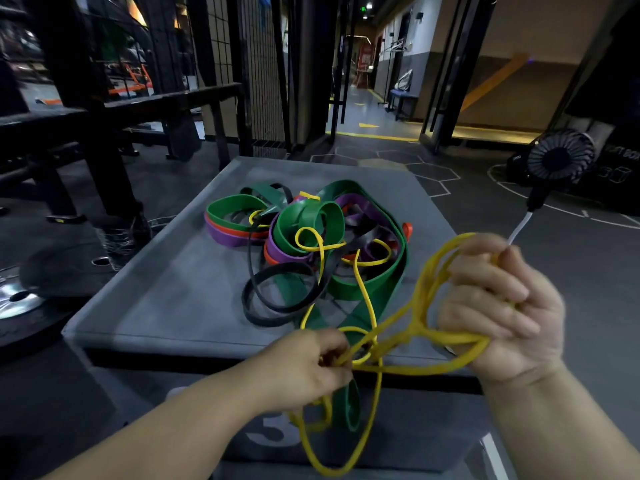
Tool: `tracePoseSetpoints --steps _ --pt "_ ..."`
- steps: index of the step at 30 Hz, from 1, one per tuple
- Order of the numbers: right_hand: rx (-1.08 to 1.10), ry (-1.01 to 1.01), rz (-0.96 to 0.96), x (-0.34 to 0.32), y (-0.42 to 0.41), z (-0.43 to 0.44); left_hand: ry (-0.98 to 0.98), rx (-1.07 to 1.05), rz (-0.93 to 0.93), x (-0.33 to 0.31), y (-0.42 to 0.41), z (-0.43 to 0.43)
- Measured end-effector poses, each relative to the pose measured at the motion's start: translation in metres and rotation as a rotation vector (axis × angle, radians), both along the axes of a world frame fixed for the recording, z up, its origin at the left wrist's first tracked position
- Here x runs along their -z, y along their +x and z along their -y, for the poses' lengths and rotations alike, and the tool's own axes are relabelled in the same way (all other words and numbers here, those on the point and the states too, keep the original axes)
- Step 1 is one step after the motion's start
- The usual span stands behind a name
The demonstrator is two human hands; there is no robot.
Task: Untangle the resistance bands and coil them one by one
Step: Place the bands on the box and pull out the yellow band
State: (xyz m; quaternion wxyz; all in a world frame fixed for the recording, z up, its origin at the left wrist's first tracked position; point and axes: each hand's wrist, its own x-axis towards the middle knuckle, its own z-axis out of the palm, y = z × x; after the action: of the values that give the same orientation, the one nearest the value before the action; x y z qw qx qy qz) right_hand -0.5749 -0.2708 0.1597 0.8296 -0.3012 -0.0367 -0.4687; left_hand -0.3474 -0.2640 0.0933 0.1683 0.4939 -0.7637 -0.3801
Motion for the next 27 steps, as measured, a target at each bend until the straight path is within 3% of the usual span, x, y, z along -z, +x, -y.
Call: tracePoseSetpoints --steps 4,8,10,12,13,15,18,23,27 --pt "0.107 0.009 0.11 -0.013 -0.034 0.008 0.037 0.118 0.279 -0.001 0.003 -0.007" --pt "0.228 -0.014 0.113 -0.015 -0.062 0.016 0.081 0.186 0.191 -0.011 -0.002 -0.015" --pt "0.451 -0.022 -0.048 -0.014 -0.057 0.015 0.135 0.212 0.036 -0.019 -0.006 -0.02" --pt "0.769 -0.052 -0.371 -0.011 -0.039 0.011 0.168 0.252 -0.056 -0.027 -0.008 -0.024" --pt "0.822 -0.081 -0.509 -0.008 -0.027 0.008 0.177 0.272 -0.107 -0.031 -0.009 -0.026" --pt "0.767 -0.121 -0.734 0.0 -0.006 0.005 0.186 0.295 -0.22 -0.037 -0.008 -0.029" --pt "0.492 -0.124 -0.933 0.013 0.016 -0.004 0.162 0.315 -0.335 -0.043 -0.006 -0.031" --pt "0.172 -0.302 -1.039 0.021 0.037 -0.015 0.087 0.224 -0.44 -0.05 0.004 -0.027" --pt "0.01 -0.322 -1.052 0.019 0.04 -0.015 -0.017 0.09 -0.464 -0.049 0.009 -0.023"
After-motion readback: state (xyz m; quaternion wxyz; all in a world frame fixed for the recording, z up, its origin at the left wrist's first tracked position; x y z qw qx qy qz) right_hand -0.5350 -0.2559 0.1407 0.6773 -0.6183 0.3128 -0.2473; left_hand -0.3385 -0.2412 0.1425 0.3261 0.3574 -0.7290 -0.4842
